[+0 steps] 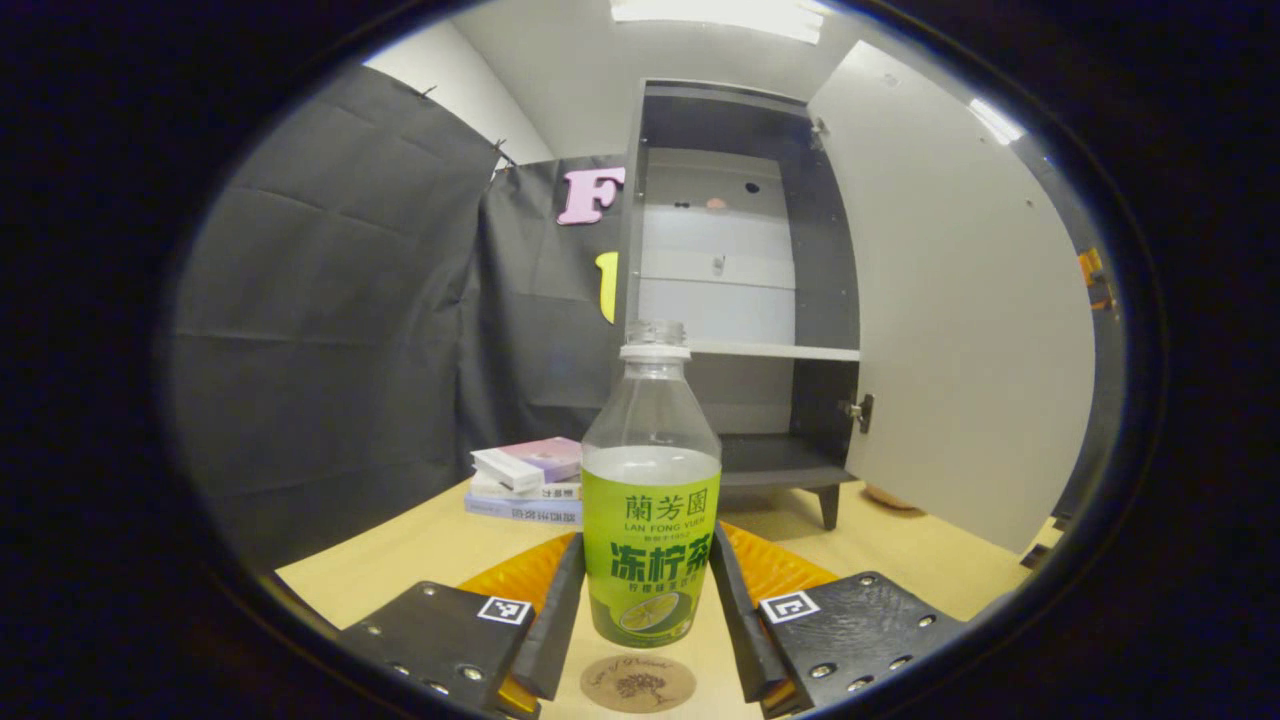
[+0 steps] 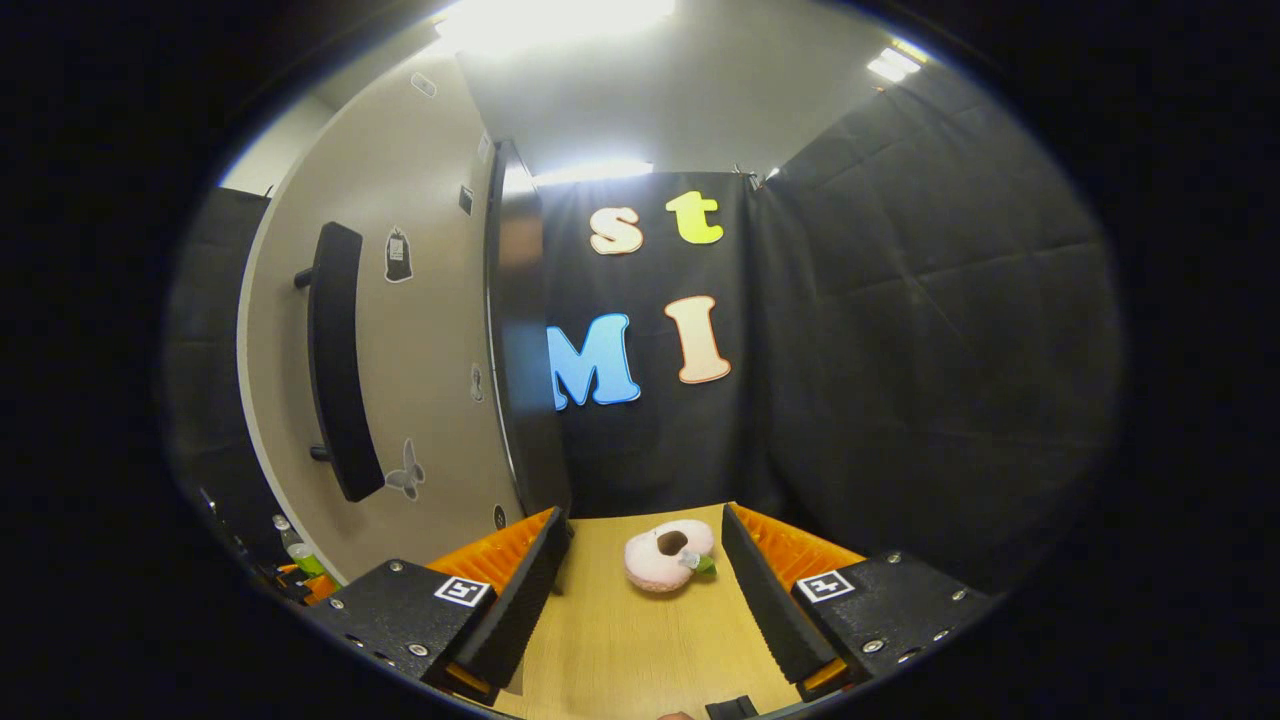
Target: Open the cabinet door with the right hand, grasp the bottle in the cabinet with the left hand and place it on the coaster, then close the cabinet door with the right hand.
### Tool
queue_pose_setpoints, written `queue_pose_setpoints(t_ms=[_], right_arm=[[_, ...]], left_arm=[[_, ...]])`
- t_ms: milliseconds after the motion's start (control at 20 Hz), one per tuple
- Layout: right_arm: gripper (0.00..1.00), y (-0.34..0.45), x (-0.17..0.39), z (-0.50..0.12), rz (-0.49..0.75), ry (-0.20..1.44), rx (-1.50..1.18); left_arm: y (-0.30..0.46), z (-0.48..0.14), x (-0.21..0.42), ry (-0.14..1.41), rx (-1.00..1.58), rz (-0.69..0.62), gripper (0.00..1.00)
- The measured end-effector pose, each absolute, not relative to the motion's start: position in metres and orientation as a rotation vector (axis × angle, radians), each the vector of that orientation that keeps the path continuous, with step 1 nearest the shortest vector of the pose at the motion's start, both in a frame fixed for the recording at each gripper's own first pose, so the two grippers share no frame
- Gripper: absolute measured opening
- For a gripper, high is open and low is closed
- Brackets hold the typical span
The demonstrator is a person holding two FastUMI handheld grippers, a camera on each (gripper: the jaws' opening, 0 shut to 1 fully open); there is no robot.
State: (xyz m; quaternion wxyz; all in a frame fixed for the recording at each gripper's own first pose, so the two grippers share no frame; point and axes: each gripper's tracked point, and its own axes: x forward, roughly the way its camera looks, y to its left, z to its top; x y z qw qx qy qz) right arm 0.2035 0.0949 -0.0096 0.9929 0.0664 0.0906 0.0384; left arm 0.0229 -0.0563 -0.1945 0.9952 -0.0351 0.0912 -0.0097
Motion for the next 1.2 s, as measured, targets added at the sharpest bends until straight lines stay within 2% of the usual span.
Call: queue_pose_setpoints(t_ms=[50, 100, 200, 500, 550, 600, 800, 900, 950, 1000, 1050, 1100, 1200], right_arm=[[0.93, 0.097, 0.205, -0.011, 0.08, 0.185, 0.129], [0.95, 0.098, 0.206, -0.012, 0.082, 0.189, 0.124], [0.93, 0.101, 0.206, -0.011, 0.096, 0.193, 0.122], [0.95, 0.109, 0.209, -0.013, 0.118, 0.202, 0.081], [0.95, 0.11, 0.209, -0.013, 0.125, 0.204, 0.078], [0.95, 0.111, 0.209, -0.012, 0.132, 0.202, 0.076], [0.95, 0.114, 0.211, -0.01, 0.146, 0.194, 0.076], [0.95, 0.115, 0.213, -0.011, 0.151, 0.194, 0.086], [0.95, 0.115, 0.214, -0.011, 0.15, 0.193, 0.089], [0.95, 0.114, 0.215, -0.011, 0.15, 0.191, 0.093], [0.95, 0.114, 0.215, -0.011, 0.151, 0.19, 0.097], [0.95, 0.113, 0.215, -0.011, 0.151, 0.188, 0.102], [0.95, 0.11, 0.215, -0.008, 0.15, 0.181, 0.11]], left_arm=[[-0.057, -0.204, 0.02, 0.192, -0.063, -0.018, 0.72], [-0.057, -0.214, 0.018, 0.201, -0.061, -0.014, 0.68], [-0.057, -0.234, 0.015, 0.222, -0.069, -0.002, 0.68], [-0.056, -0.268, 0.009, 0.258, -0.098, 0.035, 0.67], [-0.057, -0.272, 0.008, 0.266, -0.097, 0.039, 0.64], [-0.057, -0.275, 0.005, 0.267, -0.093, 0.044, 0.68], [-0.059, -0.282, -0.002, 0.276, -0.07, 0.055, 0.7], [-0.062, -0.283, -0.002, 0.292, -0.055, 0.055, 0.65], [-0.06, -0.282, -0.002, 0.296, -0.051, 0.064, 0.73], [-0.057, -0.283, -0.001, 0.305, -0.048, 0.074, 0.71], [-0.054, -0.278, -0.001, 0.308, -0.042, 0.089, 0.79], [-0.052, -0.275, 0.0, 0.31, -0.038, 0.101, 0.81], [-0.049, -0.264, 0.002, 0.311, -0.03, 0.115, 0.77]])
